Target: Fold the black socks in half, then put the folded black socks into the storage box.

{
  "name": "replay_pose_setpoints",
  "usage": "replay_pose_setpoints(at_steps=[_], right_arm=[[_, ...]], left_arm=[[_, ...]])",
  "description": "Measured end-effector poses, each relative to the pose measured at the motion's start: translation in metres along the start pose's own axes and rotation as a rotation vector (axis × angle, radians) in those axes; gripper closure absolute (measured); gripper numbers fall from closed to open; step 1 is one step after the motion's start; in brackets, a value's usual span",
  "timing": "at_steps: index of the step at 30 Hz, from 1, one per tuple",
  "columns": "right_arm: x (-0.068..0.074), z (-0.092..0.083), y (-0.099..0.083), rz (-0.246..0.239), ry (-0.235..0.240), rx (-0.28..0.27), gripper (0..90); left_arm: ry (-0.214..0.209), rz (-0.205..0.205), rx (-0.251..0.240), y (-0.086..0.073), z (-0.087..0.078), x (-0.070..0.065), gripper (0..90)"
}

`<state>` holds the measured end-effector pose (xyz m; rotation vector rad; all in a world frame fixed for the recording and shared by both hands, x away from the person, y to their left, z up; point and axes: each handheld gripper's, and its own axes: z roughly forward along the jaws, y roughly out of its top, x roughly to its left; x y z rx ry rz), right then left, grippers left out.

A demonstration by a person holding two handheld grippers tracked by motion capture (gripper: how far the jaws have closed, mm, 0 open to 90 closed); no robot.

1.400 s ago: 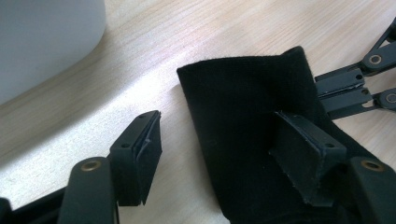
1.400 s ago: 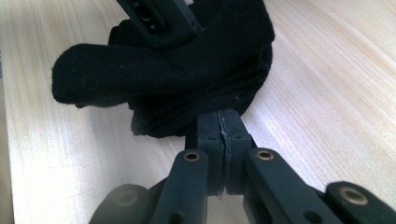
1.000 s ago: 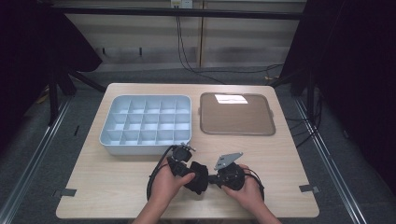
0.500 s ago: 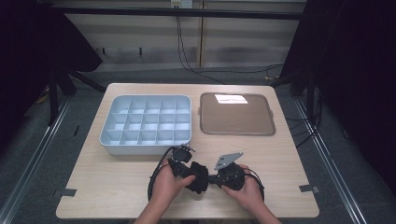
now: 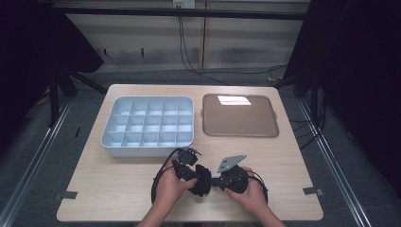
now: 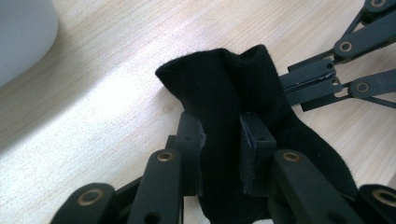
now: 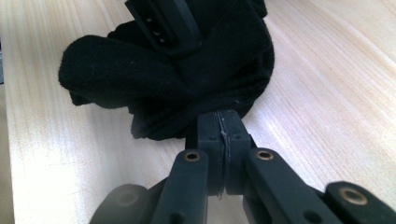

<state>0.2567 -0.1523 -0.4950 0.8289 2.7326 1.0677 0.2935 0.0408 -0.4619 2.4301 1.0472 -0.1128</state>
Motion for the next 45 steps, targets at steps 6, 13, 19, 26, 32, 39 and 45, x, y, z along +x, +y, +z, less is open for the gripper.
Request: replay_pose_setpoints(at_steps=[6,13,19,26,32,39,45], right_arm=[[-0.001,0.000,0.000,-0.002,-0.009,-0.005,84.0],[-0.004,-0.002,-0.001,0.019,-0.029,-0.027,73.4],[-0.008,-0.005,-0.004,0.047,-0.056,-0.048,57.8],[-0.011,-0.003,-0.006,0.052,-0.109,-0.059,29.2],[-0.014,-0.003,-0.007,0.049,-0.129,-0.068,22.7],[-0.014,0.001,-0.010,0.046,-0.124,-0.045,17.3],[-0.014,0.003,-0.012,0.030,-0.121,-0.058,14.0]], left_arm=[[-0.016,0.000,-0.001,0.001,-0.006,0.002,73.3],[-0.026,-0.010,0.002,0.002,-0.018,0.008,73.3],[-0.022,-0.023,0.004,0.003,-0.026,0.013,73.2],[-0.014,-0.026,0.005,0.004,-0.035,0.017,73.2],[-0.013,-0.036,0.010,0.004,-0.041,0.023,73.2],[-0.019,-0.046,0.001,0.004,-0.051,0.029,73.2],[-0.008,-0.056,-0.007,0.004,-0.064,0.033,73.1]])
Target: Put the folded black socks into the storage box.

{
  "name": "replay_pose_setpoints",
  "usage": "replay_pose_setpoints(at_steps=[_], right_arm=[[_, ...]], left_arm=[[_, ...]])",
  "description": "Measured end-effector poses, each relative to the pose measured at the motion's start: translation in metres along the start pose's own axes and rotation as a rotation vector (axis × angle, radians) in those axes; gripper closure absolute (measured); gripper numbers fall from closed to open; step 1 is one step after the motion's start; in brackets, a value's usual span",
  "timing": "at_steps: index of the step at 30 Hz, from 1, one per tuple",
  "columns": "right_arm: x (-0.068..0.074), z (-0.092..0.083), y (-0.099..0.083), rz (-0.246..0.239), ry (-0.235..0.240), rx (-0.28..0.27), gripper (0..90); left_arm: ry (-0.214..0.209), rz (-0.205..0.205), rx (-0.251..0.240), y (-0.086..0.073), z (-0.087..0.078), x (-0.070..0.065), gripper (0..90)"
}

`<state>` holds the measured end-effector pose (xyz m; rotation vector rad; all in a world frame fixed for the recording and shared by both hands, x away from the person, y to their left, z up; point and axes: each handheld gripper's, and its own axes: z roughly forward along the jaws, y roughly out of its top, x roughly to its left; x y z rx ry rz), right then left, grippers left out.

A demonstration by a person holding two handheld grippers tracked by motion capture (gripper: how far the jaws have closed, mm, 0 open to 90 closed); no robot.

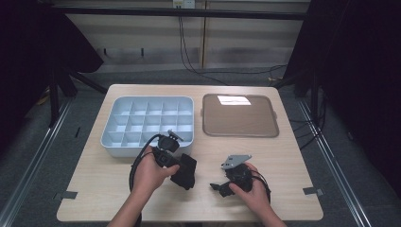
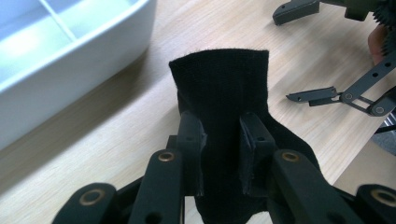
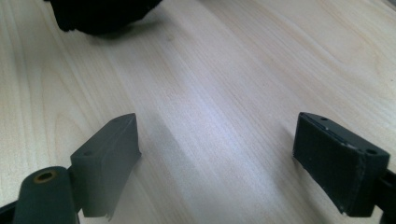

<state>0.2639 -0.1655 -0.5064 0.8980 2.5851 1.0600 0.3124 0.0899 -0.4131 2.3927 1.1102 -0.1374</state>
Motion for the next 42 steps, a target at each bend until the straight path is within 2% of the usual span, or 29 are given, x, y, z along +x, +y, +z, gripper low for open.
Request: replay_pose_setpoints(at_steps=[6,16,25,42], right_arm=[[-0.001,0.001,-0.005,-0.005,0.006,-0.047,13.0],[0.000,0.001,-0.006,-0.005,-0.004,-0.047,12.4],[0.000,0.001,-0.006,-0.005,-0.004,-0.047,12.4],[0.000,0.001,-0.006,-0.005,-0.007,-0.047,12.3]], left_arm=[[0.001,0.007,0.007,0.001,-0.011,0.003,73.2],[0.017,-0.004,0.006,0.002,-0.028,0.009,73.1],[0.027,-0.005,0.005,0.006,-0.050,0.016,73.1],[0.044,-0.053,-0.017,0.007,-0.087,0.036,73.1]])
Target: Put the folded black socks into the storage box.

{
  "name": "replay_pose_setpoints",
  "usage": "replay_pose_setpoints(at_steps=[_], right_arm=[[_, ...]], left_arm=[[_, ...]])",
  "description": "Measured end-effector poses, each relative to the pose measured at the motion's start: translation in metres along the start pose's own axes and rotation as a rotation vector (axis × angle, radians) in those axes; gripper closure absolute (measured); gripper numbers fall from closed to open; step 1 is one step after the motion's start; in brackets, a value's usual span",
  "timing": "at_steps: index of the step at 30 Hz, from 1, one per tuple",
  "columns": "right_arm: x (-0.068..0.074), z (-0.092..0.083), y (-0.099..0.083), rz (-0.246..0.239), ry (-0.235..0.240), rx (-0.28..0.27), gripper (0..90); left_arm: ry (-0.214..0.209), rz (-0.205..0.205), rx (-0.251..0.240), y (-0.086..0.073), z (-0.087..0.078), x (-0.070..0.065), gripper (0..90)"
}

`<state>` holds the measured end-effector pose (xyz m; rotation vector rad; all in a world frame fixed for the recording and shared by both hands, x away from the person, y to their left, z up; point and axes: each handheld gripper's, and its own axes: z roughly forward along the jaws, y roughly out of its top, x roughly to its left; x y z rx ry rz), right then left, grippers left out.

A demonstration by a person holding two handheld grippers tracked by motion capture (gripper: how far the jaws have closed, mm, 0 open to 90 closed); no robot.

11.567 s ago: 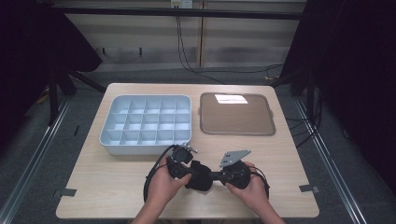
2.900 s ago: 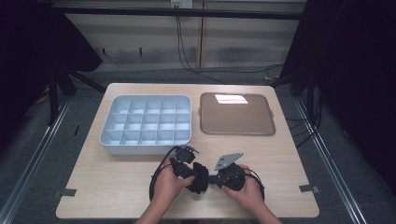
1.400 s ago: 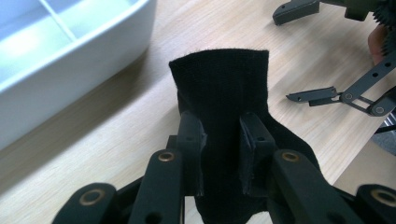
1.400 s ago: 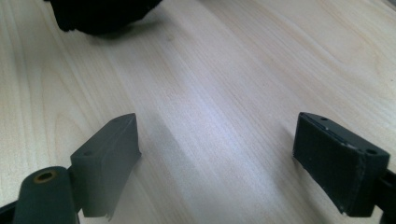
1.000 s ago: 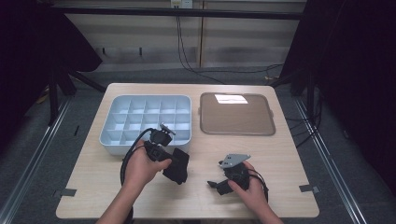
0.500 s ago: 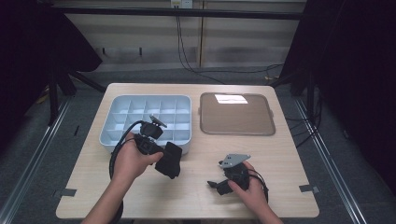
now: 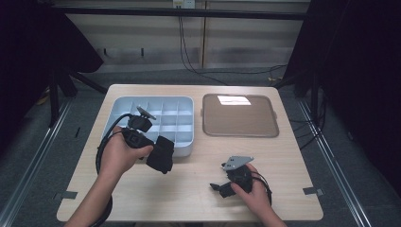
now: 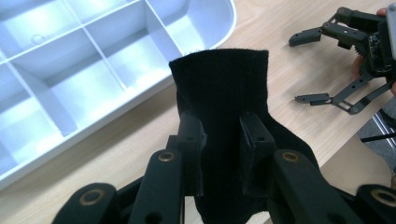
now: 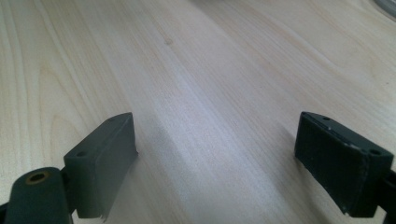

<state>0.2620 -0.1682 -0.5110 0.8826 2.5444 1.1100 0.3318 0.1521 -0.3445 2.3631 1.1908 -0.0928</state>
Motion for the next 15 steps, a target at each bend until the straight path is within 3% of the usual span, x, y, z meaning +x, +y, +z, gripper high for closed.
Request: replay_pose_setpoints(at_steps=[15], right_arm=[[0.000,0.000,0.000,0.000,0.000,0.000,12.3]], left_arm=[[0.009,-0.053,-0.029,0.005,-0.029,0.027,73.1]])
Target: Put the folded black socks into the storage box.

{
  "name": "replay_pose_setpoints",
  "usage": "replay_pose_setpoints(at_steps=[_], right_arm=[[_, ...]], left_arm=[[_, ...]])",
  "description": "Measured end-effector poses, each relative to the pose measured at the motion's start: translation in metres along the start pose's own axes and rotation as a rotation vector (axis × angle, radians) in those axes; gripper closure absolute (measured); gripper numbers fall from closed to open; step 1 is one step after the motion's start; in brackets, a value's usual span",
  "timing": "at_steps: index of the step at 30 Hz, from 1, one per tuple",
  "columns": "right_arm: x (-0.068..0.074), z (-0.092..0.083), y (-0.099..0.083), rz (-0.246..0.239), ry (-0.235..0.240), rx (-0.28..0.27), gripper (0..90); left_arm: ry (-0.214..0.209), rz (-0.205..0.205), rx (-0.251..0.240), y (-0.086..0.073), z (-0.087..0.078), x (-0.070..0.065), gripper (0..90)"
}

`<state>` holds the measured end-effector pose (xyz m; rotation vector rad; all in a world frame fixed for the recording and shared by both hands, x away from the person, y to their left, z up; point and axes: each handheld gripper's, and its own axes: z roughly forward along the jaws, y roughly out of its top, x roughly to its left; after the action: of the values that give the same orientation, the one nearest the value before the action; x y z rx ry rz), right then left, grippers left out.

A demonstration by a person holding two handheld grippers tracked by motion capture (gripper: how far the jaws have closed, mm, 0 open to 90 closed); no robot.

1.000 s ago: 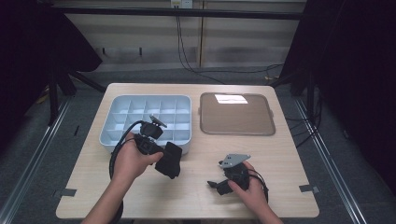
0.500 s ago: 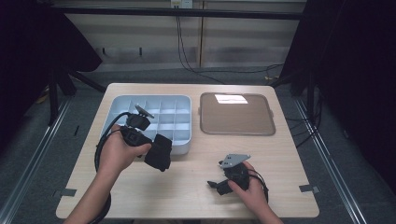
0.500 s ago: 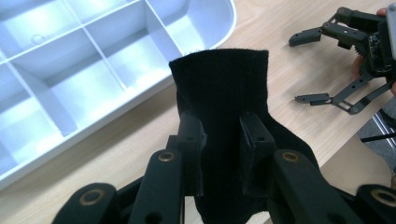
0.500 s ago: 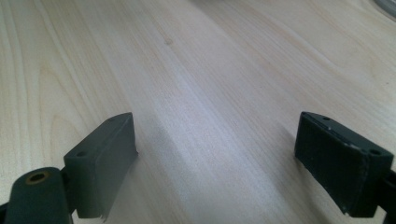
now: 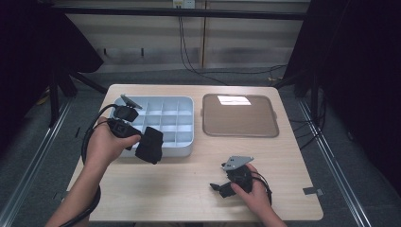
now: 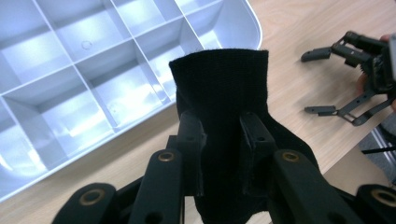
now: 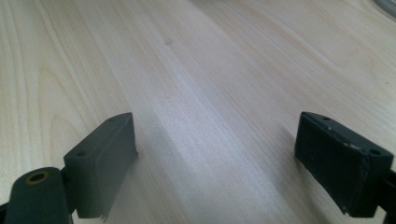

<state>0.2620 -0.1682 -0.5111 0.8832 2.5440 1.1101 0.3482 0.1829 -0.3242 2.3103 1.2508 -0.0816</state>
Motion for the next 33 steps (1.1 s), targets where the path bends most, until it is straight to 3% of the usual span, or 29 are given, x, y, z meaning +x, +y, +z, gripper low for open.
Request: replay_pose_setpoints(at_steps=[12,22,33], right_arm=[[0.000,0.000,0.000,0.000,0.000,0.000,12.3],[0.000,0.000,0.000,0.001,0.000,-0.001,12.3],[0.000,0.000,0.000,0.000,0.000,0.000,12.3]], left_arm=[[0.037,-0.049,-0.022,0.002,-0.021,0.022,73.1],[0.043,-0.098,-0.038,0.003,-0.025,0.044,72.9],[0.088,-0.144,-0.047,0.002,-0.028,0.070,73.0]])
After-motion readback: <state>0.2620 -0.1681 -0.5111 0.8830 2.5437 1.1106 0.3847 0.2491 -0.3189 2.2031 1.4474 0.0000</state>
